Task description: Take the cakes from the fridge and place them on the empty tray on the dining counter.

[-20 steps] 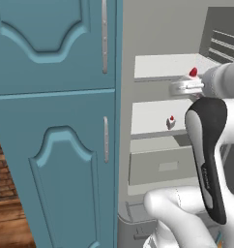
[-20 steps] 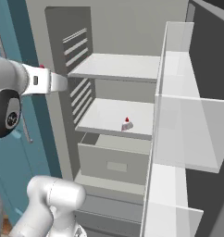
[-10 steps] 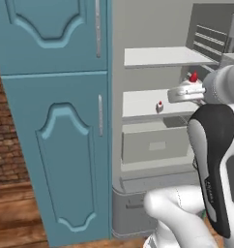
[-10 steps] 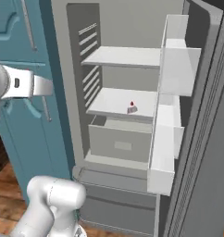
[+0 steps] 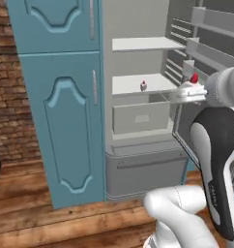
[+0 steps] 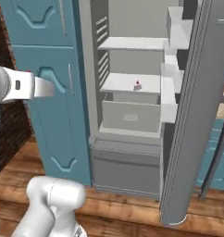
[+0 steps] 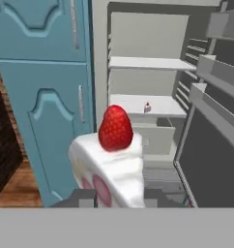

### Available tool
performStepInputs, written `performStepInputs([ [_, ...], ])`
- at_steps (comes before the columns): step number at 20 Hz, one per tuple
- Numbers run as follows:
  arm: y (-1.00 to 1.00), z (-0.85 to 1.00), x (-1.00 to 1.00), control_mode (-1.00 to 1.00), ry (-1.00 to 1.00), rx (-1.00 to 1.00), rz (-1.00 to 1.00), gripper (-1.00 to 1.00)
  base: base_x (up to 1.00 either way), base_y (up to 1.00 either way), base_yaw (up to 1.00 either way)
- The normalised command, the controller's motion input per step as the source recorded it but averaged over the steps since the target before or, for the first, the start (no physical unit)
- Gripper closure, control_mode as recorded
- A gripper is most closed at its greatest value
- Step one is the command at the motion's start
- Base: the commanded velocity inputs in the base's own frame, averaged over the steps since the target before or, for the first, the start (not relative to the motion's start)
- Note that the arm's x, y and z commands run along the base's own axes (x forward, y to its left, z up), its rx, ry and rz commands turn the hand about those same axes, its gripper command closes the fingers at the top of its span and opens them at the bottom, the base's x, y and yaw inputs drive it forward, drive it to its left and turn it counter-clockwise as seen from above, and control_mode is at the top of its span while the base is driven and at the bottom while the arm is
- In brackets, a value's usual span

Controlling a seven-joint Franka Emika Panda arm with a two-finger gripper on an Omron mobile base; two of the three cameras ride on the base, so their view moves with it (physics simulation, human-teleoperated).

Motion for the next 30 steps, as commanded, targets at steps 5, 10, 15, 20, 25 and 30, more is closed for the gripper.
performStepInputs([
  [5, 0.0, 0.0, 0.0, 1.0, 0.0, 0.0, 0.0, 1.0, -0.8, 0.39, -0.67],
  [10, 0.0, 0.0, 0.0, 1.0, 0.0, 0.0, 0.0, 1.0, -0.77, 0.19, -0.81],
  [15, 0.0, 0.0, 0.0, 1.0, 0.0, 0.0, 0.0, 1.0, -0.72, 0.01, -0.78],
  [20, 0.0, 0.0, 0.0, 1.0, 0.0, 0.0, 0.0, 1.0, -0.57, -0.03, -0.75],
  [25, 0.0, 0.0, 0.0, 1.0, 0.0, 0.0, 0.0, 1.0, -0.43, -0.1, -0.74],
  [30, 0.0, 0.0, 0.0, 1.0, 0.0, 0.0, 0.0, 1.0, -0.33, -0.14, -0.71],
])
